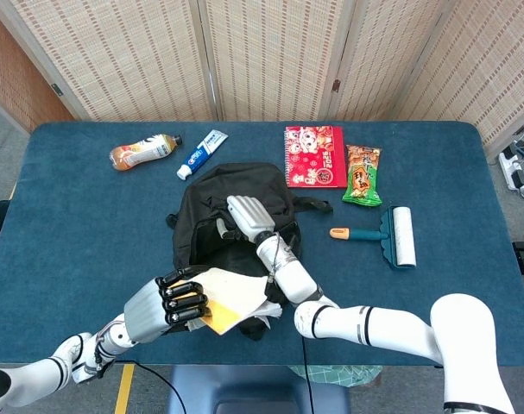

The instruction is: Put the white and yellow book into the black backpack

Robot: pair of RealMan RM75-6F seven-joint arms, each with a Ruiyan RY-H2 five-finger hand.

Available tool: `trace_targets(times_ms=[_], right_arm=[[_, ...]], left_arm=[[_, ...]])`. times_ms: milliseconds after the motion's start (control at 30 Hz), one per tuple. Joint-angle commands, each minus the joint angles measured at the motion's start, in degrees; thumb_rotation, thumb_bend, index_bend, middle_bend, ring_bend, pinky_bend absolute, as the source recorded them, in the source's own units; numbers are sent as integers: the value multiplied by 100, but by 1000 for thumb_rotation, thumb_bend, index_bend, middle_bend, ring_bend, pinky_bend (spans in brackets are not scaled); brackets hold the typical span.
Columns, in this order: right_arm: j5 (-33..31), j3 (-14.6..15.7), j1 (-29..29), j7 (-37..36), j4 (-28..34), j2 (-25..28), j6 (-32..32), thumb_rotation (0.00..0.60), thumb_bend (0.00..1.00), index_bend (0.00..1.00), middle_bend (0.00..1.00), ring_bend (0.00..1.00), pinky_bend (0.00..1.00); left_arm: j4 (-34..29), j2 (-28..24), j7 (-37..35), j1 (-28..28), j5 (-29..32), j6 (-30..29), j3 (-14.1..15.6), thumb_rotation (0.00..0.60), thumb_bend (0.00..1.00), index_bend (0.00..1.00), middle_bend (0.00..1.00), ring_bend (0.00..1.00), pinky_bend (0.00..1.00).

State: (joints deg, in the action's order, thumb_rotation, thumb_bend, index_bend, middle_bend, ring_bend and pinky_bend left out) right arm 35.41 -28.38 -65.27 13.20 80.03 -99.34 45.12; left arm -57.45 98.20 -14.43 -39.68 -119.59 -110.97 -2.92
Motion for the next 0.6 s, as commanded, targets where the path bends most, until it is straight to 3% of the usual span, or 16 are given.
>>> trace_targets(times_ms=[33, 367, 600], right_arm=[[55, -50, 9, -194, 30, 54, -56, 600, 671, 628, 497, 459, 440], [222, -51, 46, -649, 145, 206, -210, 600, 671, 627, 494, 460, 440], [256, -9, -23, -760, 138, 230, -194, 600, 671, 627, 493, 463, 439]], left_arm=[[168, 154, -67, -81, 41, 101, 32, 600, 559, 689, 699, 582, 324], [1347, 909, -261, -201, 305, 102, 46, 600, 558, 691, 700, 583, 326], [2103, 1374, -259, -202, 296, 3, 287, 600, 558, 692, 702, 585, 328]])
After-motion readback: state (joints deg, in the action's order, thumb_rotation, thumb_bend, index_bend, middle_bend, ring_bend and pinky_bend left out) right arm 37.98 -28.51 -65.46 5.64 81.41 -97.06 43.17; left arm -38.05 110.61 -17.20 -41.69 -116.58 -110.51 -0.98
